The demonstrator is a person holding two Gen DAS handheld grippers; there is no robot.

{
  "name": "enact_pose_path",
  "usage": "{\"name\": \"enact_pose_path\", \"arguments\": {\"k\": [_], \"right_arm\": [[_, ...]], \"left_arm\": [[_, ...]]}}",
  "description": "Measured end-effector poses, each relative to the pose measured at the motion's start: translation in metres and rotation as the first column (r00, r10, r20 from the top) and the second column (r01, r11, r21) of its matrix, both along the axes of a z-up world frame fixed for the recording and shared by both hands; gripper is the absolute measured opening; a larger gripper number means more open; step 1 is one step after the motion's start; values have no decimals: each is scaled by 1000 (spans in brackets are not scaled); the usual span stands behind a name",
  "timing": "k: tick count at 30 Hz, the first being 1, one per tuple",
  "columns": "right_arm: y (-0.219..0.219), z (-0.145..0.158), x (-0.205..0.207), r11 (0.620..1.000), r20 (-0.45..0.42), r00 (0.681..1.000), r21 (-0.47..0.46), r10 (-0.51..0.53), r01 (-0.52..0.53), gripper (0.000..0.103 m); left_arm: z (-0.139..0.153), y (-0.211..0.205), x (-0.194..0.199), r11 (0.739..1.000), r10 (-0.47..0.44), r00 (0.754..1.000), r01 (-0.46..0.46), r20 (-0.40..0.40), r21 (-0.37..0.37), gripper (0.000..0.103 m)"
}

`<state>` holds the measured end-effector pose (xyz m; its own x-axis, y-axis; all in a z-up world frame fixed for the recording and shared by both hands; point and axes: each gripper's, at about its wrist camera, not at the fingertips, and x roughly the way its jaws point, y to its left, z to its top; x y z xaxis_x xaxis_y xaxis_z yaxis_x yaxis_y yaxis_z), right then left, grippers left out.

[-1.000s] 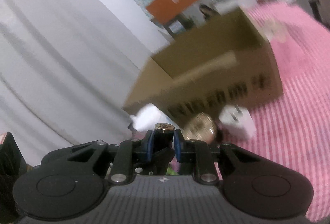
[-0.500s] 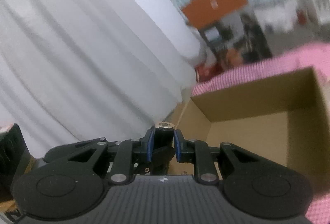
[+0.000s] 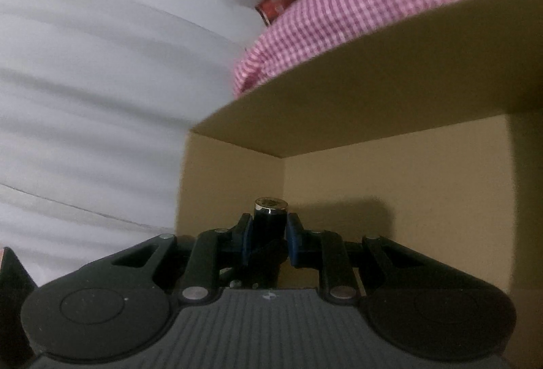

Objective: Organize rigid objects
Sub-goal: 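Carry the black tube into the cardboard box and open the right gripper, then bring the right gripper back to the lime-green tube in the pink bowl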

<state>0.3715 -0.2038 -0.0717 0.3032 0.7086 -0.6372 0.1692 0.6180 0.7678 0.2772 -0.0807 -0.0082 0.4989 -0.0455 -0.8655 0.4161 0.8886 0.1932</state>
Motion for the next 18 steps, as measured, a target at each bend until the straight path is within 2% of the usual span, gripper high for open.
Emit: {"name": "enact_pose_path", "arguments": {"k": [3, 9, 15, 18], "right_arm": [[6, -9, 3, 1000, -27, 1000, 5, 7, -7, 24], [8, -11, 4, 1000, -24, 1000, 13, 3, -3, 25], [-20, 35, -38, 998, 81, 996, 43, -44, 41, 25], [-41, 69, -79, 997, 166, 984, 56, -70, 61, 25]], "left_arm": [[-3, -1, 5, 1000, 7, 1000, -8, 8, 28, 24], [13, 3, -5, 1000, 16, 999, -17, 42, 5, 32], [54, 21, -35, 997, 33, 992, -24, 126, -72, 42], [77, 30, -69, 993, 28, 981, -5, 190, -119, 56]]}}
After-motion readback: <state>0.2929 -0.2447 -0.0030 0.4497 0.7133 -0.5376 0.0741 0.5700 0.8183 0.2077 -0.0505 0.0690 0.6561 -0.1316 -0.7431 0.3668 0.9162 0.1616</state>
